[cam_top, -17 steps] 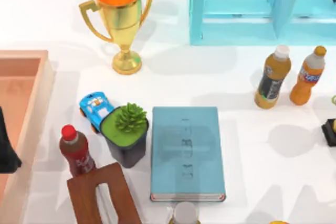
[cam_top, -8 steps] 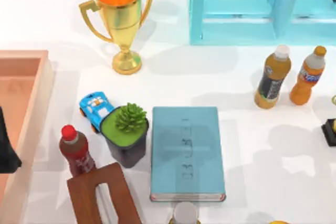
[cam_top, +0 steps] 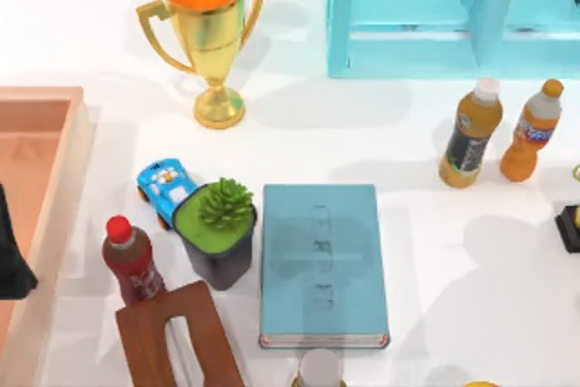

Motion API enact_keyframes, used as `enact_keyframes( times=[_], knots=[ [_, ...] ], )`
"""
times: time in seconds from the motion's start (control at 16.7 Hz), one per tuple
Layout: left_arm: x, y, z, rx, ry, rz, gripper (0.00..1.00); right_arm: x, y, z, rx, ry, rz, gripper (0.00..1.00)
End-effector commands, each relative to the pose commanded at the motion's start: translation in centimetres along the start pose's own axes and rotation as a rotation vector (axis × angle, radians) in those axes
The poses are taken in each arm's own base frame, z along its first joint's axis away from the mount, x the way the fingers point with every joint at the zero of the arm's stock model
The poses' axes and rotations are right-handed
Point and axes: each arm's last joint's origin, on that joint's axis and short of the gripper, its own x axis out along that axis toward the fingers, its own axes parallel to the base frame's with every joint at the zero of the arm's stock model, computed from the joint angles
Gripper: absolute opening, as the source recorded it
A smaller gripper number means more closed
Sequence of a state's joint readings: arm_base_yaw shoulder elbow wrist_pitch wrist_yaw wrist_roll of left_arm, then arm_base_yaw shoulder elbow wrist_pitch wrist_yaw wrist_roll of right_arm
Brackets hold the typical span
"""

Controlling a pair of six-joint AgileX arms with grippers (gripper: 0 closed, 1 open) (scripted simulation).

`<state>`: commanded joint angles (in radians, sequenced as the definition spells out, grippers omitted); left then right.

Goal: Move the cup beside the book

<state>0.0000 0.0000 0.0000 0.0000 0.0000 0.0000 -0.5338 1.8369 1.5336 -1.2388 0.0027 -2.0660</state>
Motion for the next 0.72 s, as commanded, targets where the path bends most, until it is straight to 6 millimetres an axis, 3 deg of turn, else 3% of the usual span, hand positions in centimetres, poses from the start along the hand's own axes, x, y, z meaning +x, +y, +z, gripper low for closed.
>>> enact_keyframes(
  times=[0.48, 0.72],
  knots=[
    [0.0, 0.0, 0.0, 0.000, 0.000, 0.000, 1.00, 0.5, -0.4, -0.5, -0.027, -0.015, 0.022, 1.00],
    [0.0, 0.0, 0.0, 0.000, 0.000, 0.000, 1.00, 3.6, -0.6, -0.7, -0.023, -0.017, 0.025, 1.00]
  ],
)
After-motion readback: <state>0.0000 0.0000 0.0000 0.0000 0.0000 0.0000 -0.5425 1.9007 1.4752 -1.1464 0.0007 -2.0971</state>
